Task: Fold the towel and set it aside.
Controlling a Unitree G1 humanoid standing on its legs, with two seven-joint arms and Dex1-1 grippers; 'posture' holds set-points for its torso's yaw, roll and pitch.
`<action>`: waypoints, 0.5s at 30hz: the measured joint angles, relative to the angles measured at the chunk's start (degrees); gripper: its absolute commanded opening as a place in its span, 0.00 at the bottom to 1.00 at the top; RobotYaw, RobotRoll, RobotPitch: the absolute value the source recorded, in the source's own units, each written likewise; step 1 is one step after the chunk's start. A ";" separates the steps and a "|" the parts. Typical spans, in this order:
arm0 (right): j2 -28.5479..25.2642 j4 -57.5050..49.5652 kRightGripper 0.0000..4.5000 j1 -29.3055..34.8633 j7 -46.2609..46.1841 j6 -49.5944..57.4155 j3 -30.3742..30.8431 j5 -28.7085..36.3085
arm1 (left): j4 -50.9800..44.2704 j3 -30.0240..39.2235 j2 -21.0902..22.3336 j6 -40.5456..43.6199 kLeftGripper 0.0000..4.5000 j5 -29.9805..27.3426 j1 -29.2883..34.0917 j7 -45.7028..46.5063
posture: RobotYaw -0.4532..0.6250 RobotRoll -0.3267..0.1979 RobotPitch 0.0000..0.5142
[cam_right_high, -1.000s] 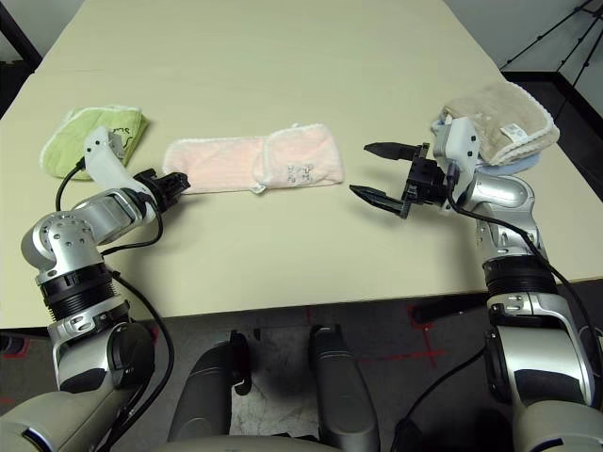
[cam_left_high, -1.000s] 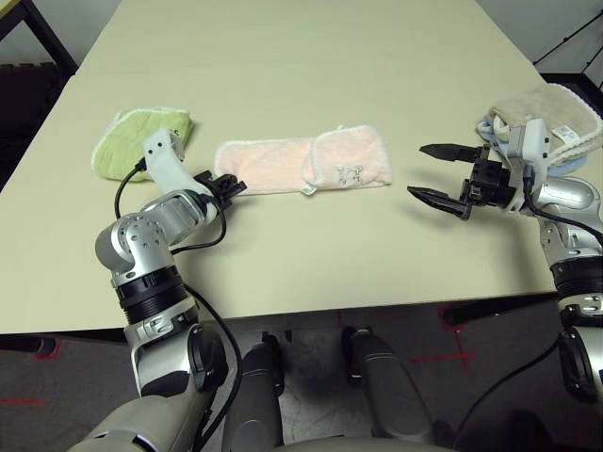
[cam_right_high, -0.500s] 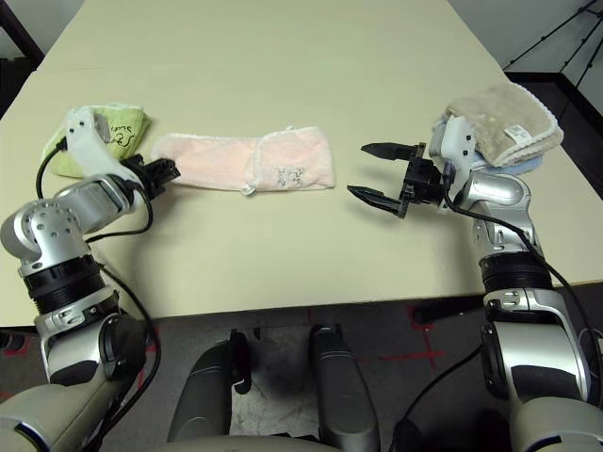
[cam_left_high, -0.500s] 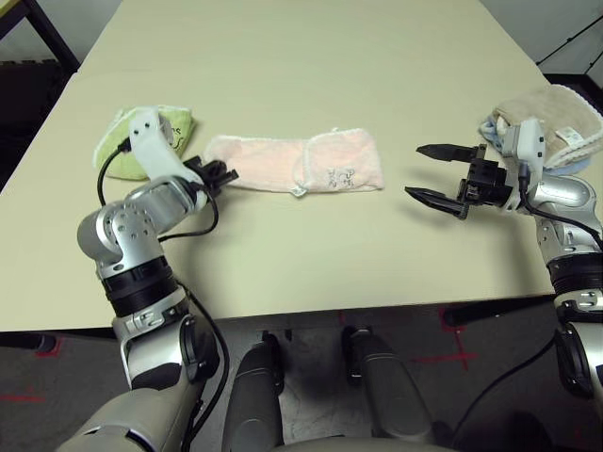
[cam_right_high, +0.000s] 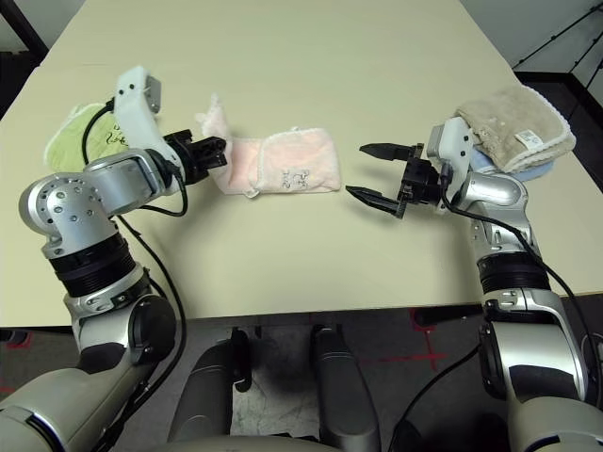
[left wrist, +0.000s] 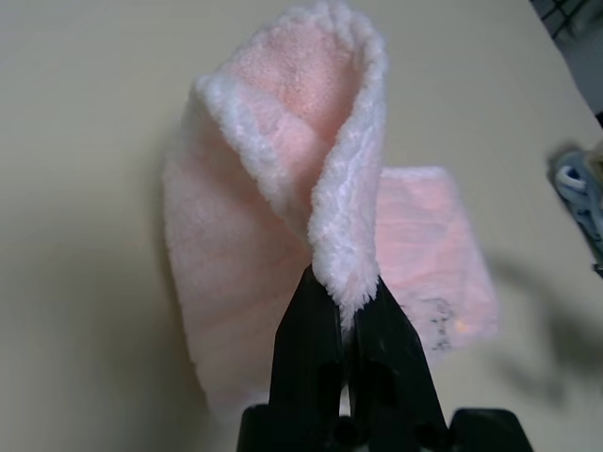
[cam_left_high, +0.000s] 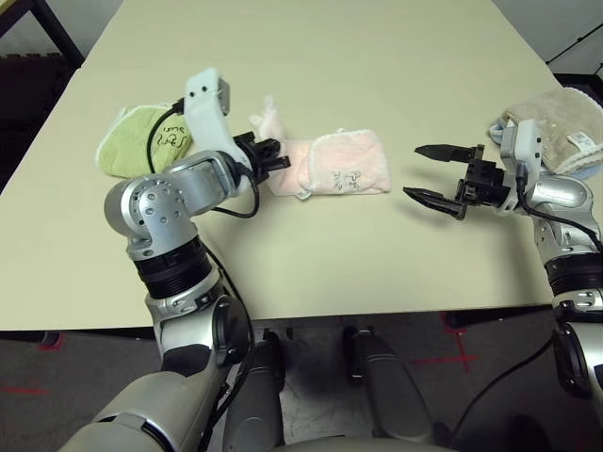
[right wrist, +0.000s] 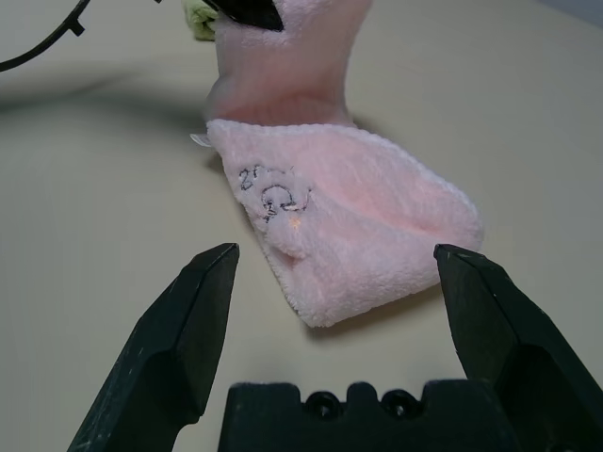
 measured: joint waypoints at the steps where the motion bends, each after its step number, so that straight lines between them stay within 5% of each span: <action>1: 0.02 -0.01 1.00 0.00 -0.03 0.00 0.00 -0.03 | -0.11 -0.09 -0.56 0.34 0.00 0.07 -0.51 0.00 | 0.26 0.62 0.45; 15: 0.31 -1.25 1.00 0.89 -0.98 -0.03 0.00 -0.09 | 2.40 -1.50 -7.79 1.53 0.00 2.17 -5.54 -0.18 | 0.24 0.62 0.46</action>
